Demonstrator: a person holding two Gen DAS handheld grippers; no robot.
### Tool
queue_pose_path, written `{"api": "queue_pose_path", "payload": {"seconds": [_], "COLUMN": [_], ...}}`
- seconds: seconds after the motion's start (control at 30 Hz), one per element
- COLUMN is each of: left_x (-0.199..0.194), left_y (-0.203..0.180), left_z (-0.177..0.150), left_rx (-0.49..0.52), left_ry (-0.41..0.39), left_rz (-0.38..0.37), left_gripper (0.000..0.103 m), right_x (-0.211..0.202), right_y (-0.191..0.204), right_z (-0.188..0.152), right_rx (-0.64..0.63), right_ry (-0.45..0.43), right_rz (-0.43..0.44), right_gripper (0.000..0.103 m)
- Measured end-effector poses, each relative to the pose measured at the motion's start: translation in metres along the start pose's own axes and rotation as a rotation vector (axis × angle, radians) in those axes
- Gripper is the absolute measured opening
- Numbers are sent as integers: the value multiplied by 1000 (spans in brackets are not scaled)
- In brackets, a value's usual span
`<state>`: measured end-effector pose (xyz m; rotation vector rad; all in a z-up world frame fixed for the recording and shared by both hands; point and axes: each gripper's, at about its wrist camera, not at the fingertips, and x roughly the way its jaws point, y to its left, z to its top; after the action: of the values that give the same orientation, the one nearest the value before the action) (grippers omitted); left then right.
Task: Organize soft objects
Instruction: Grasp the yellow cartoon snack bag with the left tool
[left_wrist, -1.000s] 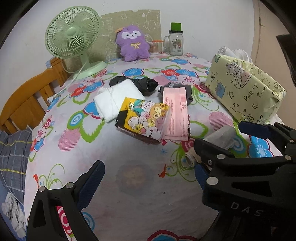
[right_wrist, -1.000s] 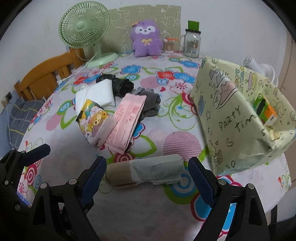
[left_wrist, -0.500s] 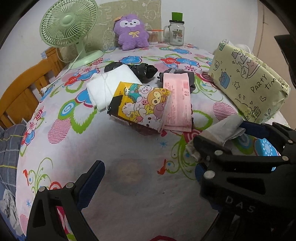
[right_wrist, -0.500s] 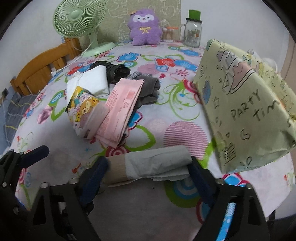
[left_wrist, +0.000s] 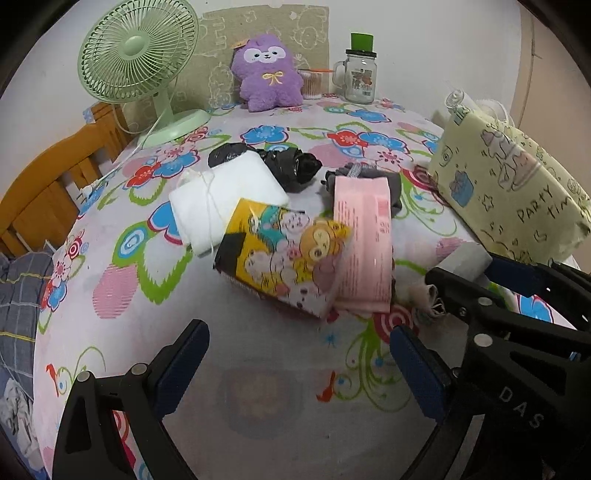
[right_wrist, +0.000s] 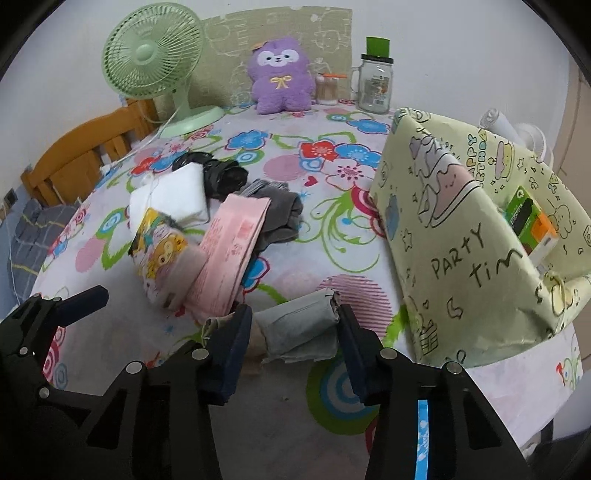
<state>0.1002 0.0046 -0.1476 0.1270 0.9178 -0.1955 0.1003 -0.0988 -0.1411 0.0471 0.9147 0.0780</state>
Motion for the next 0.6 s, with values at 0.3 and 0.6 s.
{"api": "queue_pose_path", "payload": {"seconds": [0.3,0.6], "left_x": [3,17], "left_y": [6,17], "left_z": [23,37], "left_rx": [0,-22], "left_ry": [-32,-24], "left_rz": [13,-3], "left_gripper": [99,99], "right_x": [-3,3], "right_y": [-5,-4], "right_z": [18,34], "right_rx": [32,45], "right_ry": [-43,-62], "right_rz": [0,7], "right_gripper": [49,50]}}
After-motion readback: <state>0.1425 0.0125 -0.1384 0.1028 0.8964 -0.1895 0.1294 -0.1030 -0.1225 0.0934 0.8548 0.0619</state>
